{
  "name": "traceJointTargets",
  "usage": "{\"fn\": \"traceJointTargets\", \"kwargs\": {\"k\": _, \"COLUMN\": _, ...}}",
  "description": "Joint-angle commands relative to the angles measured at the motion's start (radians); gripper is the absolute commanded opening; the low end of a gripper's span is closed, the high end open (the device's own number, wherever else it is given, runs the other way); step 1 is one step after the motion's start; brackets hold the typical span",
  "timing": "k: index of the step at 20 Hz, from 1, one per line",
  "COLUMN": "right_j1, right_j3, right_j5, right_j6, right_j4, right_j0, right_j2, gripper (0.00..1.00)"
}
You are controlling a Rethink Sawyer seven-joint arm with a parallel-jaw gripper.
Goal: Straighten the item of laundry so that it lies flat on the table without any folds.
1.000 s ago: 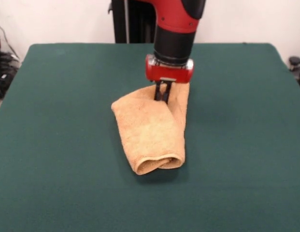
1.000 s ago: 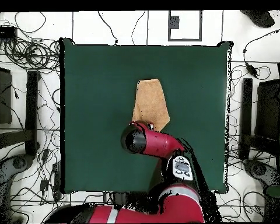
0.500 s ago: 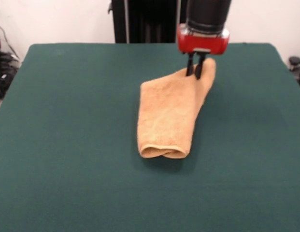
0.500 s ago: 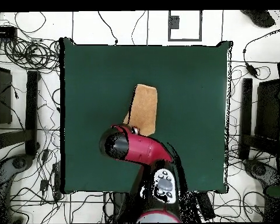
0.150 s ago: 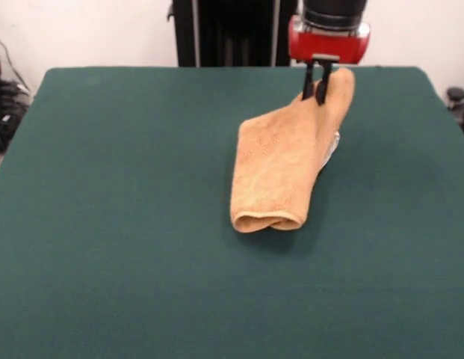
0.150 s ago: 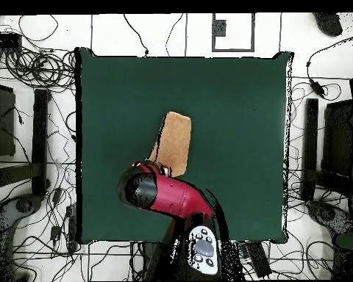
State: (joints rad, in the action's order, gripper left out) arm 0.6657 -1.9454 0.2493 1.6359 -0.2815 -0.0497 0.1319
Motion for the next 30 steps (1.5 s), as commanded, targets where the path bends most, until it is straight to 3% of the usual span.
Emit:
{"fn": "traceJointTargets", "kwargs": {"k": 1, "right_j1": 0.042, "right_j3": -0.118, "right_j5": 0.12, "right_j6": 0.363, "right_j4": -0.139, "right_j0": -0.066, "right_j2": -0.096, "gripper": 0.0}}
{"fn": "traceJointTargets", "kwargs": {"k": 17, "right_j1": 0.143, "right_j3": -0.083, "right_j5": 0.337, "right_j6": 0.484, "right_j4": -0.231, "right_j0": -0.113, "right_j2": -0.103, "gripper": 0.0}}
{"fn": "traceJointTargets", "kwargs": {"k": 26, "right_j1": 0.19, "right_j3": -0.129, "right_j5": 0.353, "right_j6": 0.511, "right_j4": -0.382, "right_j0": -0.111, "right_j2": -0.18, "gripper": 0.0}}
{"fn": "traceJointTargets", "kwargs": {"k": 30, "right_j1": 0.227, "right_j3": -0.196, "right_j5": 0.323, "right_j6": 0.448, "right_j4": -0.556, "right_j0": -0.08, "right_j2": -0.277, "gripper": 0.0}}
